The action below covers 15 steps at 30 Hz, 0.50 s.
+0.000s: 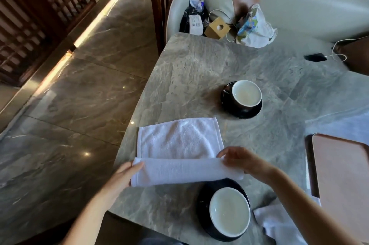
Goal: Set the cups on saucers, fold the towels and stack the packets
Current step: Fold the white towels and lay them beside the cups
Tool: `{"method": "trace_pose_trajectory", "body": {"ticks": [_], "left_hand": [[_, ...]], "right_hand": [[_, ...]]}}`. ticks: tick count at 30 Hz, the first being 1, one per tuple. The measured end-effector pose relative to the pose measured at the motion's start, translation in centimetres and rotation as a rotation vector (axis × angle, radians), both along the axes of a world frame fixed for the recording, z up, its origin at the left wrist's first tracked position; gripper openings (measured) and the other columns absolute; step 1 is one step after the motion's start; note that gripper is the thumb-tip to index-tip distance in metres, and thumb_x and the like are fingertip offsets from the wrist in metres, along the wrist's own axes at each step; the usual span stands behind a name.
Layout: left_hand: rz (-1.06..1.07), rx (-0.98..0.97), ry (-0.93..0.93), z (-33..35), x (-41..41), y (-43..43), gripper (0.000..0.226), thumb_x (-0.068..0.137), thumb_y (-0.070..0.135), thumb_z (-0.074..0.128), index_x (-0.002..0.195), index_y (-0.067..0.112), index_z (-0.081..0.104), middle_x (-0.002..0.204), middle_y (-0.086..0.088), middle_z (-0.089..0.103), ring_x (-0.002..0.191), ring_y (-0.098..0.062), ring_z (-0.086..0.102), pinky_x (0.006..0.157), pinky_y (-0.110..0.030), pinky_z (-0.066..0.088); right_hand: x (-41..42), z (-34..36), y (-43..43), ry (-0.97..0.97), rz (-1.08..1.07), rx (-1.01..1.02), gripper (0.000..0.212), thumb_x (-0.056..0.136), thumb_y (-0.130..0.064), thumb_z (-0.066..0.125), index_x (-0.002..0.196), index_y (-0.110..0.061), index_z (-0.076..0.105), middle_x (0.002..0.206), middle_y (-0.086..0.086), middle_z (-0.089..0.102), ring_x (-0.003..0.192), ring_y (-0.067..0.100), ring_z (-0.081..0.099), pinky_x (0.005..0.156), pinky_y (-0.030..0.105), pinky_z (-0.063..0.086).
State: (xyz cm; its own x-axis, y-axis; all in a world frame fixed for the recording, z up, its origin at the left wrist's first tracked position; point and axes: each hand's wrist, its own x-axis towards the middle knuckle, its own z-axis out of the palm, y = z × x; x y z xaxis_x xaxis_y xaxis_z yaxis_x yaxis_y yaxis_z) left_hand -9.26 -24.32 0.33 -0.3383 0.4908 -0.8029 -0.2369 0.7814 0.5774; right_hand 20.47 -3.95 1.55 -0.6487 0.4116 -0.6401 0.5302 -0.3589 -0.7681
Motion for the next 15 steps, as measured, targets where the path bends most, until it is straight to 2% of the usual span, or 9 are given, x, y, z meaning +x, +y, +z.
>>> {"method": "trace_pose_trajectory", "body": {"ticks": [3,6,7,8,9,10,11,13,15], "left_hand": [[0.153,0.061,0.063,-0.5,-0.9,2.6,0.031,0.086,0.040,0.060,0.111,0.024,0.052,0.120,0.000,0.056,0.107,-0.017,0.053,0.090,-0.032,0.042],[0.206,0.070,0.096,-1.3,-1.5,5.6,0.040,0.087,0.040,0.059,0.121,0.019,0.051,0.121,0.001,0.055,0.114,-0.020,0.052,0.099,-0.039,0.041],[0.214,0.084,0.113,-1.5,-1.6,6.5,0.033,0.088,0.039,0.059,0.115,0.020,0.053,0.113,0.004,0.055,0.109,-0.018,0.052,0.095,-0.037,0.042],[0.227,0.109,0.130,-1.8,-1.7,7.4,0.018,0.088,0.035,0.059,0.098,0.021,0.055,0.100,0.006,0.055,0.097,-0.014,0.052,0.085,-0.032,0.042],[0.244,0.149,0.168,-1.9,-1.7,8.2,0.012,0.089,0.029,0.059,0.082,0.021,0.054,0.084,0.008,0.052,0.081,-0.011,0.049,0.073,-0.028,0.039],[0.249,0.199,0.233,-2.2,-1.7,8.9,0.023,0.089,0.022,0.058,0.069,0.019,0.048,0.071,0.006,0.045,0.068,-0.010,0.042,0.063,-0.026,0.033],[0.244,0.247,0.305,-2.6,-1.6,9.4,0.026,0.089,0.014,0.055,0.065,0.016,0.045,0.065,0.003,0.039,0.062,-0.011,0.035,0.059,-0.028,0.029],[0.246,0.294,0.488,-3.2,-1.2,9.9,0.010,0.087,0.005,0.051,0.079,0.011,0.052,0.073,-0.004,0.045,0.069,-0.016,0.041,0.065,-0.030,0.033],[0.177,0.314,0.750,-3.8,-0.6,9.6,0.017,0.084,0.002,0.054,0.098,0.011,0.056,0.096,-0.001,0.056,0.089,-0.015,0.050,0.080,-0.030,0.039]], "right_hand": [[-1.1,0.6,1.9,0.020,-0.102,0.054,0.018,0.089,0.002,0.056,0.096,-0.013,0.063,0.081,0.000,0.056,0.068,0.007,0.051,0.054,0.014,0.041],[-2.9,0.5,3.6,0.010,-0.223,0.211,0.021,0.088,0.007,0.055,0.093,-0.011,0.062,0.080,0.003,0.053,0.066,0.006,0.050,0.055,0.012,0.041],[-3.7,0.3,4.1,-0.002,-0.260,0.267,0.020,0.088,0.007,0.055,0.091,-0.012,0.062,0.079,0.003,0.054,0.065,0.005,0.051,0.055,0.013,0.040],[-4.4,-0.1,4.5,-0.020,-0.284,0.328,0.020,0.088,0.006,0.056,0.090,-0.012,0.063,0.081,0.003,0.055,0.066,0.007,0.052,0.057,0.016,0.040],[-5.0,-0.5,4.9,-0.046,-0.295,0.401,0.019,0.087,0.006,0.056,0.090,-0.011,0.064,0.084,0.003,0.058,0.071,0.011,0.053,0.060,0.019,0.040],[-5.6,-1.0,5.2,-0.082,-0.299,0.485,0.019,0.085,0.006,0.057,0.090,-0.010,0.066,0.087,0.003,0.060,0.075,0.013,0.054,0.062,0.019,0.040],[-6.0,-1.6,5.5,-0.136,-0.307,0.579,0.020,0.083,0.005,0.057,0.089,-0.011,0.068,0.089,0.003,0.062,0.078,0.015,0.055,0.064,0.018,0.041],[-6.4,-2.5,5.3,-0.276,-0.337,0.783,0.022,0.081,0.001,0.058,0.090,-0.015,0.070,0.097,0.005,0.063,0.088,0.017,0.056,0.071,0.018,0.041],[-6.6,-3.3,4.5,-0.324,-0.306,0.956,0.021,0.080,-0.004,0.061,0.091,-0.020,0.069,0.103,0.003,0.059,0.099,0.018,0.051,0.076,0.022,0.038]]}}
